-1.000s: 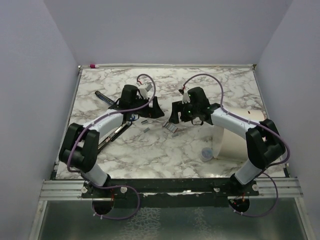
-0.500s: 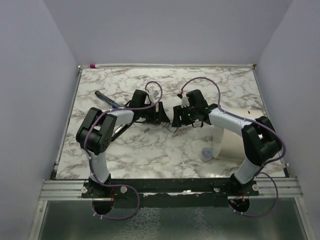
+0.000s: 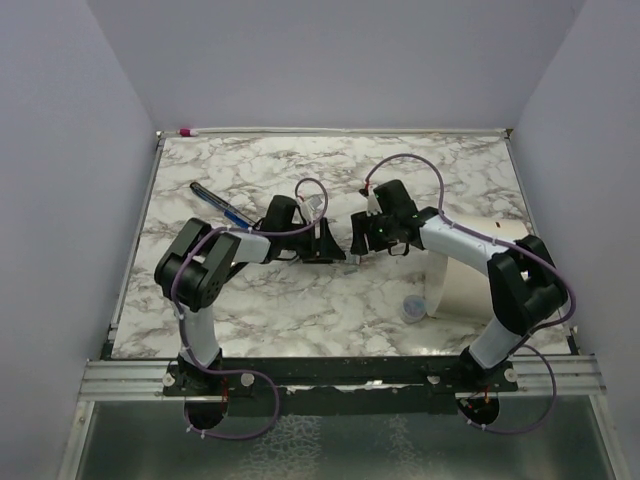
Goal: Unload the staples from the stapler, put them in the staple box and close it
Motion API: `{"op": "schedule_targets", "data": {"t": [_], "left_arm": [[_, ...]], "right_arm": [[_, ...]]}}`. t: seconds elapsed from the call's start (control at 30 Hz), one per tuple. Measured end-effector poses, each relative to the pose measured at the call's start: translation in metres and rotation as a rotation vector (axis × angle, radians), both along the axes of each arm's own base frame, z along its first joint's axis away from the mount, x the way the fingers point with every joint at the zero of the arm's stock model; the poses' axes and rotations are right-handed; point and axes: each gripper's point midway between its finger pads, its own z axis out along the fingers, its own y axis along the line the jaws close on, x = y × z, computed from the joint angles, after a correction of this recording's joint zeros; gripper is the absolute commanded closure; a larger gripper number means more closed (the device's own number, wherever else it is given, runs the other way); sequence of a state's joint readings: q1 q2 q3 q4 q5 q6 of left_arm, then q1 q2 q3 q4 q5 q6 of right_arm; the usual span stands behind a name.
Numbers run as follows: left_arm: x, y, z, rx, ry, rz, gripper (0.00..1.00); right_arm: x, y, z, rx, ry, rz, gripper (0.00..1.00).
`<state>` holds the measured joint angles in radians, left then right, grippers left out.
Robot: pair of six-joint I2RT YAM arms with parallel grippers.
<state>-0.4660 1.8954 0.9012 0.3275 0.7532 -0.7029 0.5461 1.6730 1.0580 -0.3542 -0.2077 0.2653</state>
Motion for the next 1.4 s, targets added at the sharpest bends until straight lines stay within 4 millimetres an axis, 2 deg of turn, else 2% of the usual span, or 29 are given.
{"op": "schedule_targets", "data": {"t": [0.13, 0.27, 0.5, 0.6, 0.73, 0.9, 1.03, 1.4], "left_arm": [[-0.013, 0.004, 0.004, -0.011, 0.012, 0.001, 0.33], [-0.011, 0.008, 0.022, -0.019, -0.026, 0.007, 0.29], [0.021, 0.029, 0.075, 0.018, -0.202, 0.056, 0.24], [0.033, 0.038, 0.09, 0.054, -0.278, 0.075, 0.24], [0.034, 0.048, 0.093, 0.105, -0.324, 0.082, 0.23], [0.032, 0.055, 0.094, 0.141, -0.344, 0.082, 0.23], [0.029, 0.058, 0.104, 0.144, -0.373, 0.081, 0.23], [0.027, 0.059, 0.117, 0.134, -0.41, 0.081, 0.22]], "right_arm": [[0.001, -0.006, 0.001, -0.026, -0.004, -0.032, 0.38], [0.0, -0.007, 0.002, -0.031, 0.02, -0.049, 0.27], [0.001, -0.002, -0.012, -0.028, 0.085, -0.087, 0.23], [0.006, 0.004, -0.021, -0.035, 0.14, -0.125, 0.23], [0.007, 0.011, -0.034, -0.056, 0.189, -0.19, 0.24], [0.003, 0.016, -0.034, -0.053, 0.208, -0.245, 0.27], [-0.001, 0.018, -0.036, -0.064, 0.223, -0.271, 0.29], [0.004, 0.022, -0.039, -0.135, 0.213, -0.305, 0.32]]}}
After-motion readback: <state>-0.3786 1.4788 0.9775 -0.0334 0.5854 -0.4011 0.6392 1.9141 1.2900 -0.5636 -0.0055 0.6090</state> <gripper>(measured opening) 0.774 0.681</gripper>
